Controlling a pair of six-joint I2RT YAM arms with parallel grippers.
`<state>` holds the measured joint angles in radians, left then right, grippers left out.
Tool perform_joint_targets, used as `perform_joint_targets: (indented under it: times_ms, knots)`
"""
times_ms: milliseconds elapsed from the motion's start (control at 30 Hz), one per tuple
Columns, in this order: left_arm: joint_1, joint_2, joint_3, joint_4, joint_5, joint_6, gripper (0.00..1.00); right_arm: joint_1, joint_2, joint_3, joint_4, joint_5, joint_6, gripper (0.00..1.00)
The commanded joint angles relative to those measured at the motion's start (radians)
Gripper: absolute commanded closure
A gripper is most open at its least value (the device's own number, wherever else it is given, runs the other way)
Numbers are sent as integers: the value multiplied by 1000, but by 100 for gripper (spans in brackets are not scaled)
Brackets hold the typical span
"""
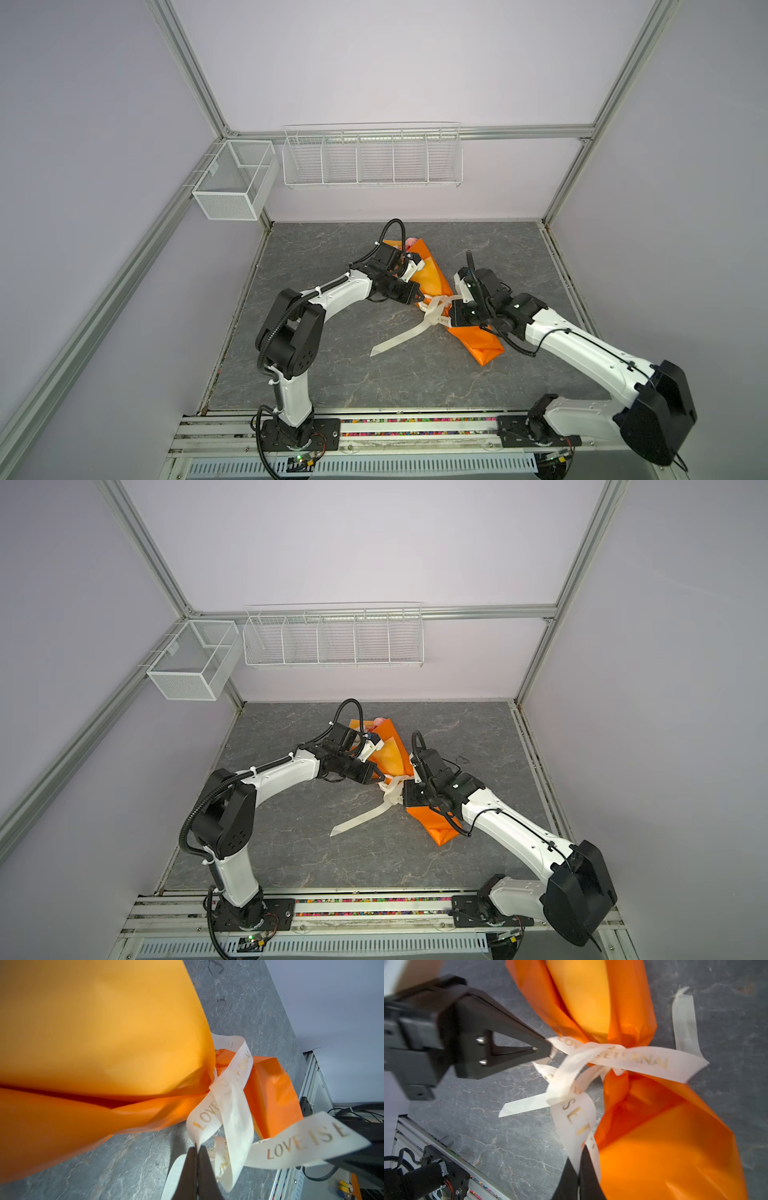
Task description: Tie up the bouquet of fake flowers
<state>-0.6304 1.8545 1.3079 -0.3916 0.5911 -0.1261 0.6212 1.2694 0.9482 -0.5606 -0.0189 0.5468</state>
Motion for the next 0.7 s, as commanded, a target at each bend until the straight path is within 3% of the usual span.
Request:
perform_joint_targets:
  times_ms: [0, 200, 467, 567, 667]
  knots:
    - [0, -46, -18, 30, -75, -30, 100, -77, -3, 15, -90, -25, -15, 93]
    - [0, -70, -54, 55, -159, -52, 100, -226, -5, 17, -117, -70, -40, 93]
    - [3, -114, -107, 56, -263, -54, 100, -328, 61, 39, -172, -47, -99, 93]
    - [9, -120, -130, 55, -270, -50, 100, -353, 85, 51, -179, -44, -128, 93]
    - [9, -103, -133, 52, -219, -30, 100, -360, 100, 59, -144, -111, -189, 93]
